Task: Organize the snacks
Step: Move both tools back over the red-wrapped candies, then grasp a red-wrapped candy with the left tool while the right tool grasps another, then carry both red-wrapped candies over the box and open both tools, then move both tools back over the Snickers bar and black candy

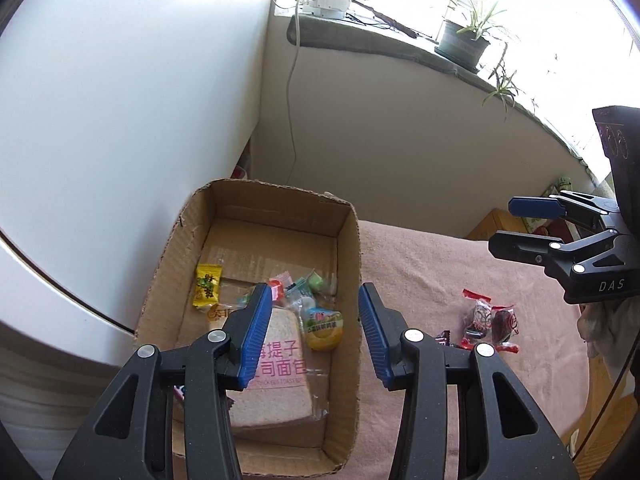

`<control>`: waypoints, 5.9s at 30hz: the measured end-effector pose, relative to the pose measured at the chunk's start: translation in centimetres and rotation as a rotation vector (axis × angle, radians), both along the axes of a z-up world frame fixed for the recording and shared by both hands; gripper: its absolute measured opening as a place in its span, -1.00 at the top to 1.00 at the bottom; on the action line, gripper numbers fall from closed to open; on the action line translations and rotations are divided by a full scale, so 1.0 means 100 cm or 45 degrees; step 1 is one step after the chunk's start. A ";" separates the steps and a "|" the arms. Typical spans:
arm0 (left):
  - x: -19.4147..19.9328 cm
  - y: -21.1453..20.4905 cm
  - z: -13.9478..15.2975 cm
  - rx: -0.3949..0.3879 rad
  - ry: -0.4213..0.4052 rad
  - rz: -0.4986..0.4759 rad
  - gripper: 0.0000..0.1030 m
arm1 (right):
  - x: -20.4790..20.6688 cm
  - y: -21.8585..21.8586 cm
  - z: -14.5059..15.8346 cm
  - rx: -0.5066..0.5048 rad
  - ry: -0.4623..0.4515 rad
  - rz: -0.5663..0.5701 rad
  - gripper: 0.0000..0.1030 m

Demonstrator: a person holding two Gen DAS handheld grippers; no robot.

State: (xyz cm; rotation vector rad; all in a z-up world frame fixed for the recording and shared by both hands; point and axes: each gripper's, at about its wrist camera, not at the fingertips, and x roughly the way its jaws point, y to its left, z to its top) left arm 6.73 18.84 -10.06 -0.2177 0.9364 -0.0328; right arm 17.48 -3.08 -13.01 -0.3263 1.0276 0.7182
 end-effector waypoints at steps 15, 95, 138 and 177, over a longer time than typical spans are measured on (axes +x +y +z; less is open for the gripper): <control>0.005 -0.096 -0.022 -0.082 0.087 -0.258 0.15 | -0.022 -0.148 -0.033 -0.058 0.129 -0.403 -0.69; 0.032 -0.103 -0.018 -0.170 0.093 -0.229 0.31 | -0.029 -0.130 -0.035 0.310 0.331 -0.506 0.32; -0.008 0.042 -0.030 -0.138 0.079 0.259 0.31 | 0.000 0.109 -0.050 0.179 0.320 -0.032 0.31; -0.016 0.016 -0.023 -0.098 0.048 0.182 0.12 | -0.011 0.026 -0.014 0.247 0.093 -0.112 -0.42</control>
